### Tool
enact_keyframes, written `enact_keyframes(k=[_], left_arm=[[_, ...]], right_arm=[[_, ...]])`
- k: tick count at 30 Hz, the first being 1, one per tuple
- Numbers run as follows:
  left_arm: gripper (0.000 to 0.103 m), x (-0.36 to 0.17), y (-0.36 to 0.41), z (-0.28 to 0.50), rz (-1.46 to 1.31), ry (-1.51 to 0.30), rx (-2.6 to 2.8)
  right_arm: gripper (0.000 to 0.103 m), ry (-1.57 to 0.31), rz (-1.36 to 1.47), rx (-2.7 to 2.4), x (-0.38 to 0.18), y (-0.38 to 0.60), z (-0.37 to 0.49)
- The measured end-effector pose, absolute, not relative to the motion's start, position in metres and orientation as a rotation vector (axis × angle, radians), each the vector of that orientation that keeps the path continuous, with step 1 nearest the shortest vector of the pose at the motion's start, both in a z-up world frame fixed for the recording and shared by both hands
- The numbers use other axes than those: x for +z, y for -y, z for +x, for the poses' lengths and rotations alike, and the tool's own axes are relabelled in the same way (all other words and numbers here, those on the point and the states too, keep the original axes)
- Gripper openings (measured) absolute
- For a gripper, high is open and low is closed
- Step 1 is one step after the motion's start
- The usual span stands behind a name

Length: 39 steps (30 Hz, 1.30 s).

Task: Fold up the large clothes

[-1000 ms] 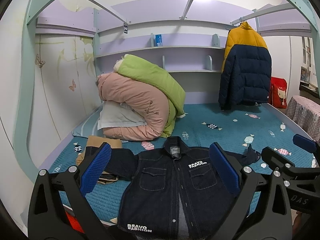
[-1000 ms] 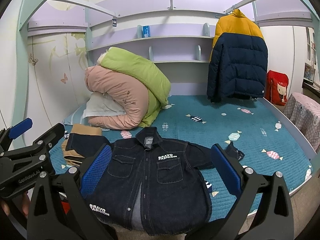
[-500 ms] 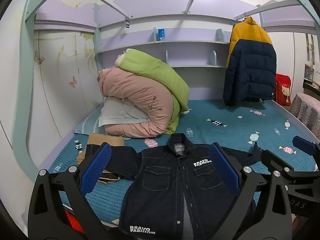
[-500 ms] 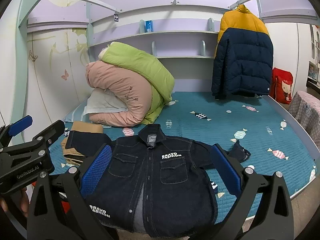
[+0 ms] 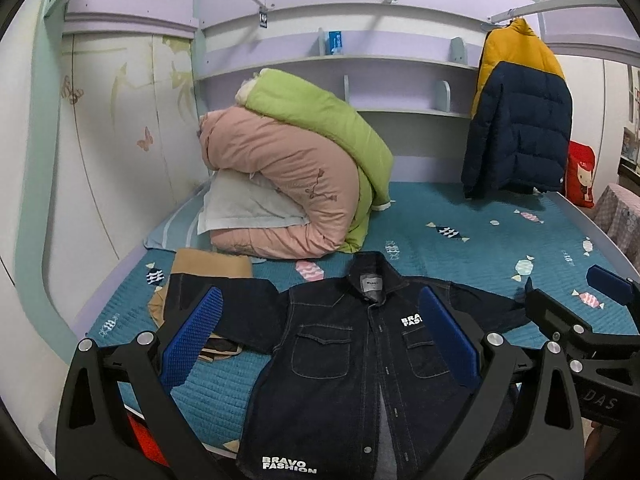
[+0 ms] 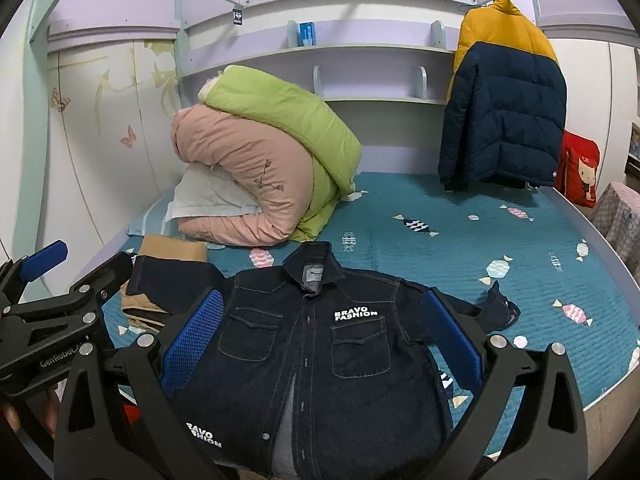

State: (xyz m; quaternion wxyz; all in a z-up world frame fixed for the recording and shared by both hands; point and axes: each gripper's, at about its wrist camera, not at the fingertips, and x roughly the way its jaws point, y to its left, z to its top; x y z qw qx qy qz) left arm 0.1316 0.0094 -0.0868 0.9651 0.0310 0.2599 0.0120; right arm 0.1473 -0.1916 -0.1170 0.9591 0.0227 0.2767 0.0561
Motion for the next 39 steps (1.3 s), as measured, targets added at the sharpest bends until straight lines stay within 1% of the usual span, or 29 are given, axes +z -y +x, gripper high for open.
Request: enact_keyframes(k=[10,14,19,25,32,37,39], left_arm=[[0.098,-0.113,-0.019,0.162,0.042,-0.58,0.008],[0.098,-0.127,-0.027,0.176,0.035,-0.615,0.009],[0.098,-0.147,-0.046,0.193,0.024,-0.659,0.047],[0.098,-0.184,-0.083,0.221,-0.003,-0.747,0.109],[0.098,-0.236,-0.158,0.258,-0.098,-0.817,0.154],[0.098,-0.278,-0.239,0.297,-0.251,-0.883,0.189],[0.098,-0.297,-0.283,0.313,-0.403,-0.9,0.18]], right_arm=[[0.096,-0.61,0.028,0.095,-0.136,0.18,0.173],[0.096,-0.656,0.026,0.099,-0.151,0.172,0.19],[0.096,-0.699,0.005,0.12,-0.169,0.153,0.21],[0.096,-0.763,0.001,0.147,-0.206,0.116,0.243],[0.096,-0.791,0.004,0.205,-0.257,0.068,0.288],[0.096,-0.836,-0.017,0.213,-0.29,0.043,0.317],[0.096,-0.856,-0.023,0.224,-0.303,0.034,0.327]])
